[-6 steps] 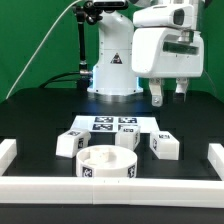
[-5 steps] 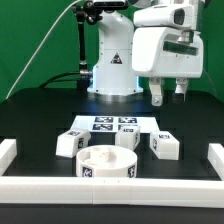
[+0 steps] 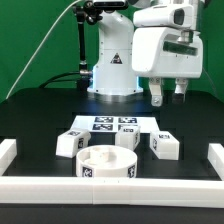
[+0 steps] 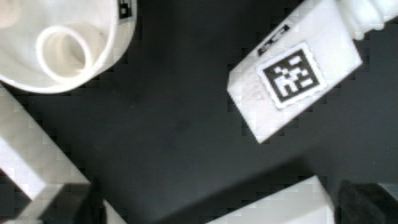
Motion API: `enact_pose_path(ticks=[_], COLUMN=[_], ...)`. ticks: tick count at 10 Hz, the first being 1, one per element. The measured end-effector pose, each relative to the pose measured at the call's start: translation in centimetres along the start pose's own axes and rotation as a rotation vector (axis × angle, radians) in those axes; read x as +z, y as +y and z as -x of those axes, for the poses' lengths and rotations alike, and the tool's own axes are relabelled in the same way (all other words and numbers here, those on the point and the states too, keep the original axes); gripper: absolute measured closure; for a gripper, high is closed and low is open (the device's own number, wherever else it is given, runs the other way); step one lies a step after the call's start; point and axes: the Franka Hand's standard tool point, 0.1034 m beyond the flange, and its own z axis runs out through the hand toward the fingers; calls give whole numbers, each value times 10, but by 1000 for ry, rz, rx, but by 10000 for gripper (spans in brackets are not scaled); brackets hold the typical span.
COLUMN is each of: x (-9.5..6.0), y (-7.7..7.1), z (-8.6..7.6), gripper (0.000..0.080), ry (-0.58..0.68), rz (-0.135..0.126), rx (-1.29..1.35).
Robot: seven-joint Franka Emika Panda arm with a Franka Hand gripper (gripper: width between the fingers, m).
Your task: Assemble stool
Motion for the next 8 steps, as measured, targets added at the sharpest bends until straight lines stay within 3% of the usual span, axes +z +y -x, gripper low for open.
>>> enact_pose_path(ticks=[2,3,7,8], x=[12,15,16,23], y=[17,23,23,29], z=[22,29,26,34], gripper=[150,150,150,150], ry=[-24,-52,-47,-73], rz=[-15,-40,-37,-73], rx=[-23,-11,-15,-10])
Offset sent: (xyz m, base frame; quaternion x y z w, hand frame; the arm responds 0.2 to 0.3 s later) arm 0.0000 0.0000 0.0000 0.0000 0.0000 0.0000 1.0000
